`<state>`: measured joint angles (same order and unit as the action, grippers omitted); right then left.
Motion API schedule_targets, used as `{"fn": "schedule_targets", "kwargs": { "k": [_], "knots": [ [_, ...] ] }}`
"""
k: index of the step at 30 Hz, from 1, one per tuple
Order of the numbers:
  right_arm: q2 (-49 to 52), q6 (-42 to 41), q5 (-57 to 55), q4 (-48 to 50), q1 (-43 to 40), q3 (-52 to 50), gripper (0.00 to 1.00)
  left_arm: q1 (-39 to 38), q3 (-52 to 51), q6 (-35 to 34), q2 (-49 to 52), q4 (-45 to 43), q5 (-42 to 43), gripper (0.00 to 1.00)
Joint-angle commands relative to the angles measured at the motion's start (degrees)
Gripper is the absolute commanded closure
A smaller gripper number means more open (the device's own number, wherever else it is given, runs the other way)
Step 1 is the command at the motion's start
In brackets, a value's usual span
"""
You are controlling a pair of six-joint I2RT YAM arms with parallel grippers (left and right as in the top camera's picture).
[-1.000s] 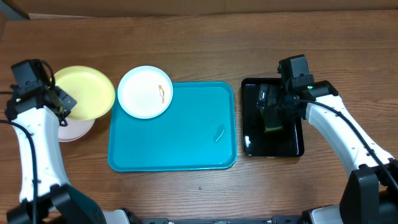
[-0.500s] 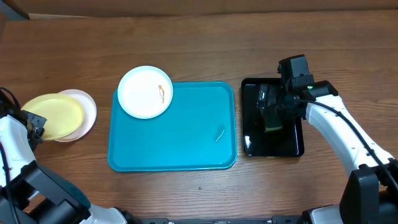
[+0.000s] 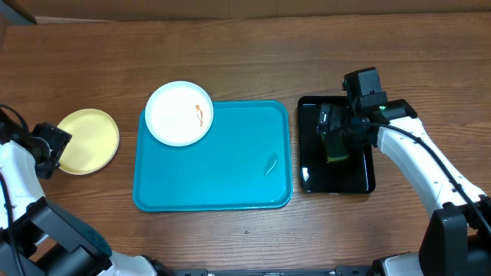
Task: Clean dirty plates on tray and stack at the side
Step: 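Reach the left gripper to the remaining white plate rim and grasp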
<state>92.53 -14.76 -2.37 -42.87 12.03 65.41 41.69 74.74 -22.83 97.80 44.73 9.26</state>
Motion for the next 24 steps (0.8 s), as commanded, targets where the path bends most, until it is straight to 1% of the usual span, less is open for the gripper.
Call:
{"fn": "schedule_targets", "kwargs": {
  "k": [1, 7, 11, 14, 16, 18, 19, 20, 22, 24],
  "knots": [
    [-0.37, 0.00, -0.35, 0.31, -0.11, 0.46, 0.00, -3.48, 1.51, 2.84, 0.79, 0.09, 6.91, 0.34],
    [-0.37, 0.00, -0.37, 0.31, -0.11, 0.46, 0.00, -12.74, 1.51, 7.06, 0.79, 0.72, 6.32, 0.46],
    [-0.37, 0.00, -0.35, 0.31, -0.11, 0.46, 0.00, -20.02, 1.51, 7.06, 0.79, 2.01, -1.18, 0.44],
    [-0.37, 0.00, -0.35, 0.31, -0.11, 0.46, 0.00, -24.46, 1.51, 9.07, 0.79, 2.47, -7.48, 0.41],
    [-0.37, 0.00, -0.35, 0.31, -0.11, 0.46, 0.00, -26.62, 1.51, 9.86, 0.81, 2.43, -9.46, 0.40],
    [-0.37, 0.00, -0.35, 0.31, -0.11, 0.46, 0.00, -28.59, 1.51, 10.27, 0.83, 2.34, -9.70, 0.41],
    [-0.37, 0.00, -0.35, 0.31, -0.11, 0.46, 0.00, -29.14, 1.51, 10.25, 0.87, 2.38, -9.79, 0.43],
    [-0.37, 0.00, -0.37, 0.31, -0.11, 0.46, 0.00, -29.77, 1.49, 10.21, 0.94, 2.45, -9.94, 0.49],
    [-0.37, 0.00, -0.35, 0.31, -0.11, 0.46, 0.00, -30.16, 1.49, 9.90, 1.16, 2.12, -9.86, 0.53],
    [-0.37, 0.00, -0.35, 0.31, -0.11, 0.46, 0.00, -30.10, 1.49, 9.53, 1.31, 1.62, -9.88, 0.55]
  ]
}}
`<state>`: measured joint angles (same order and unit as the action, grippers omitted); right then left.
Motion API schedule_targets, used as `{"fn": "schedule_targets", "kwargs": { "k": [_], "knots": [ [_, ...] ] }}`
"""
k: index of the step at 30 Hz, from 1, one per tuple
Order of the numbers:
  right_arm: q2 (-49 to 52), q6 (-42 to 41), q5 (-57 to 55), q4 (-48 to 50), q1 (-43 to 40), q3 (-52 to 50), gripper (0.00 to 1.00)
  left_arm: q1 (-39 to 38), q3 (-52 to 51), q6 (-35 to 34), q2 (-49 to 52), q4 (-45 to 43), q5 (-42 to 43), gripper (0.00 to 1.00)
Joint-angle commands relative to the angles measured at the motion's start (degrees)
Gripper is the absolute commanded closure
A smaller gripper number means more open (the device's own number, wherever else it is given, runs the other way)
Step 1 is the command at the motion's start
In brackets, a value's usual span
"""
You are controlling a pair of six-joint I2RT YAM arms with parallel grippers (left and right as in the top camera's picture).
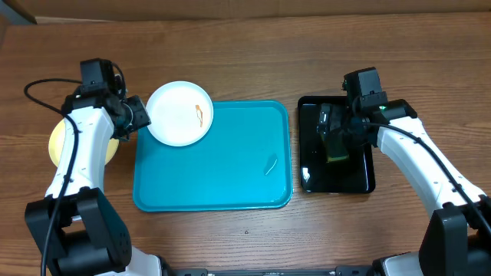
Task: Clean dirty plates on tray and stack at the side
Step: 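Reach the left gripper to the remaining white plate rim and grasp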
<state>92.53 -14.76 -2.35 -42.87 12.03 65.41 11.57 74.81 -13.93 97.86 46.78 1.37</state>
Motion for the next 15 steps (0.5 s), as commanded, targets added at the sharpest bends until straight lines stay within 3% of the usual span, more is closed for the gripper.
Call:
{"fn": "schedule_targets", "kwargs": {
  "k": [1, 11, 15],
  "knots": [
    [-0.37, 0.00, -0.37, 0.31, -0.11, 0.46, 0.00, 0.15, 1.42, 0.68, 1.27, -0.72, -2.01, 0.54],
    [-0.37, 0.00, -0.37, 0.31, -0.11, 0.46, 0.00, -0.42, 1.33, 3.43, 4.57, -5.05, 2.67, 0.67],
    [-0.37, 0.00, -0.37, 0.31, -0.11, 0.46, 0.00, -0.39, 1.33, 3.43, 8.98, -6.60, 2.69, 0.54]
  ]
}}
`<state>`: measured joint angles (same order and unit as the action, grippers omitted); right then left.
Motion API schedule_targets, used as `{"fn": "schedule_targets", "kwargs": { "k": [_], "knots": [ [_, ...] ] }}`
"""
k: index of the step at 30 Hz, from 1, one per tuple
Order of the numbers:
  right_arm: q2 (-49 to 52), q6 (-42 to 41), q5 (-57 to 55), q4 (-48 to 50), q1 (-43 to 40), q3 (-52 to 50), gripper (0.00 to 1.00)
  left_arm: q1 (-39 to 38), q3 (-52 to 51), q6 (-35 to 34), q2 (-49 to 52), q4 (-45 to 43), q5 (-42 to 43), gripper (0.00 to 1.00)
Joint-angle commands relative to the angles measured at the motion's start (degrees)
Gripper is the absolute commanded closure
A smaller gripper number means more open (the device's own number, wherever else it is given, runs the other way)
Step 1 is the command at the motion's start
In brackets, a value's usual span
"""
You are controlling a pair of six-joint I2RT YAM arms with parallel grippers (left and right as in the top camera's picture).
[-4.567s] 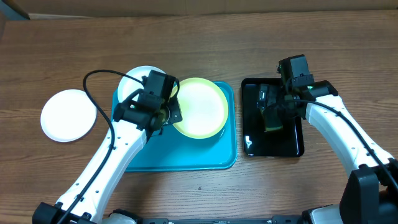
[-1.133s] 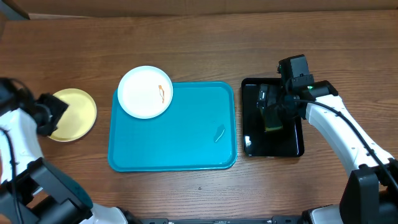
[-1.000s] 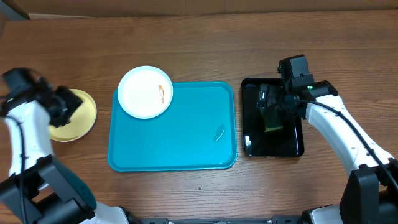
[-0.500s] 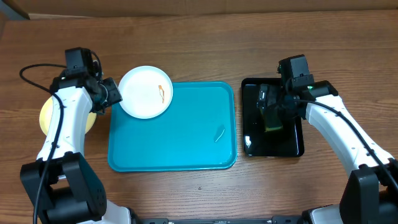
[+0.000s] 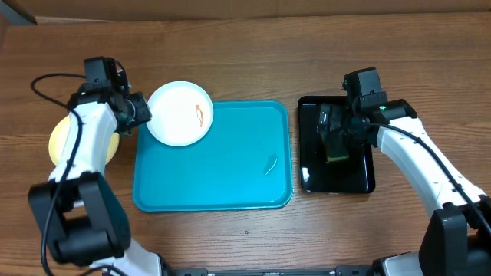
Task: Clean dirty plates on tray and stack at the side
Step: 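Reach the left gripper to the remaining white plate rim and grasp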
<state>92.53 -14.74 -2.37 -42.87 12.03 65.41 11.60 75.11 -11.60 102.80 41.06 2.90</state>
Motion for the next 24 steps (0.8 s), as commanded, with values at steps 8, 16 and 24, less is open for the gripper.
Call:
{"fn": "schedule_targets", "kwargs": {
  "k": [8, 16, 24],
  "knots": [
    [-0.37, -0.02, -0.37, 0.31, -0.11, 0.46, 0.00, -0.48, 1.03, 1.33, 8.13, -1.03, 5.57, 0.63],
    [-0.37, -0.02, -0.35, 0.31, -0.11, 0.46, 0.00, -1.49, 1.03, 1.33, 8.09, 2.60, 8.68, 0.75],
    [-0.37, -0.02, -0.37, 0.31, -0.11, 0.46, 0.00, -2.82, 1.03, 1.29, 8.09, 4.94, 7.50, 0.78]
  ]
}}
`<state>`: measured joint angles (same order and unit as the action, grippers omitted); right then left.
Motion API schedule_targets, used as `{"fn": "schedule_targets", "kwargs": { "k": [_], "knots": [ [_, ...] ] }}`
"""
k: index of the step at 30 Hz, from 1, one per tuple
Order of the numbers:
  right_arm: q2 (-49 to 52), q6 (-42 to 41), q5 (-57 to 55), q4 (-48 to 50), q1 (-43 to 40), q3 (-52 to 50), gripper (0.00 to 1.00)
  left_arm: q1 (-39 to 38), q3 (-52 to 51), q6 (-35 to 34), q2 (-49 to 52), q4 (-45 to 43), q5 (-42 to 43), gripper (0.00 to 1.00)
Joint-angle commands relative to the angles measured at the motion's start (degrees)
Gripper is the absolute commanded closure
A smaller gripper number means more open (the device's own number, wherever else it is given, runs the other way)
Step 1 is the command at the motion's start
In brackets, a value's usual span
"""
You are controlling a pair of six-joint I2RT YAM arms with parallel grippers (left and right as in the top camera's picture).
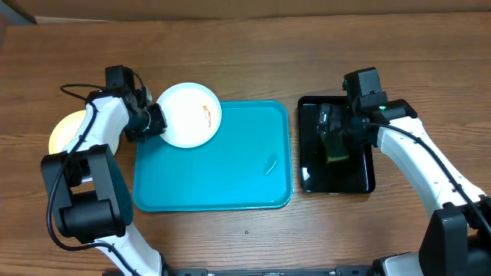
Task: Clean dirty plates on tray and stack at the side
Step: 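Reach the left gripper to the remaining white plate rim and grasp, then slide the white plate right to the tray center with the left gripper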
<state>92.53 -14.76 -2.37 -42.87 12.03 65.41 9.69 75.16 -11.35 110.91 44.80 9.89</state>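
Observation:
A white plate [188, 116] with an orange smear [207, 111] lies over the far left corner of the teal tray [215, 180]. My left gripper [154, 121] is at the plate's left rim and looks shut on it. A yellow plate [61, 130] lies on the table at the left, mostly hidden by my left arm. At the right, my right gripper [334, 136] hangs over the black tray [360, 172], shut on a green-yellow sponge [335, 152].
A small scrap [271, 164] lies on the teal tray near its right side. The black tray stands close beside the teal tray's right edge. Bare wooden table [245, 54] runs behind both trays.
My left gripper has moved right, from just beside the white plate's left rim onto it. The plate has shifted a little to the right and turned. The right arm has not moved.
My left gripper was first at the far left by the yellow plate. Then it was near the white plate's left side, then closer to its rim. Now it is on the rim and the plate sits slightly further right. The right gripper stayed over the black tray throughout.

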Motion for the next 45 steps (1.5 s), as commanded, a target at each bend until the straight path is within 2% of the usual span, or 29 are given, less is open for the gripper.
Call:
{"fn": "schedule_targets", "kwargs": {
  "k": [1, 9, 17, 21, 28, 37, 39, 45],
  "knots": [
    [-0.37, 0.00, -0.35, 0.31, -0.11, 0.46, 0.00, -1.27, 0.96, 1.07, 0.00, 1.92, 0.48, 0.80],
    [-0.37, 0.00, -0.37, 0.31, -0.11, 0.46, 0.00, -6.47, -1.07, 1.09, 0.00, 4.46, 0.33, 0.79],
    [-0.37, 0.00, -0.35, 0.31, -0.11, 0.46, 0.00, -13.42, -1.31, 1.03, -0.15, 8.81, -0.94, 0.87],
    [-0.37, 0.00, -0.35, 0.31, -0.11, 0.46, 0.00, -15.98, -1.11, -0.85, -1.60, 10.54, -4.24, 0.84],
    [-0.37, 0.00, -0.35, 0.31, -0.11, 0.46, 0.00, -16.55, -1.09, -3.72, -5.42, 8.39, -3.98, 0.70],
    [-0.37, 0.00, -0.35, 0.31, -0.11, 0.46, 0.00, -19.87, -7.26, -5.62, -3.76, 2.62, -4.00, 0.70],
    [-0.37, 0.00, -0.37, 0.31, -0.11, 0.46, 0.00, -20.63, -9.16, -6.86, -3.65, 1.18, -4.13, 0.73],
    [-0.37, 0.00, -0.35, 0.31, -0.11, 0.46, 0.00, -20.81, -9.86, -11.50, -3.67, 0.46, -7.85, 0.96]
  ]
}}
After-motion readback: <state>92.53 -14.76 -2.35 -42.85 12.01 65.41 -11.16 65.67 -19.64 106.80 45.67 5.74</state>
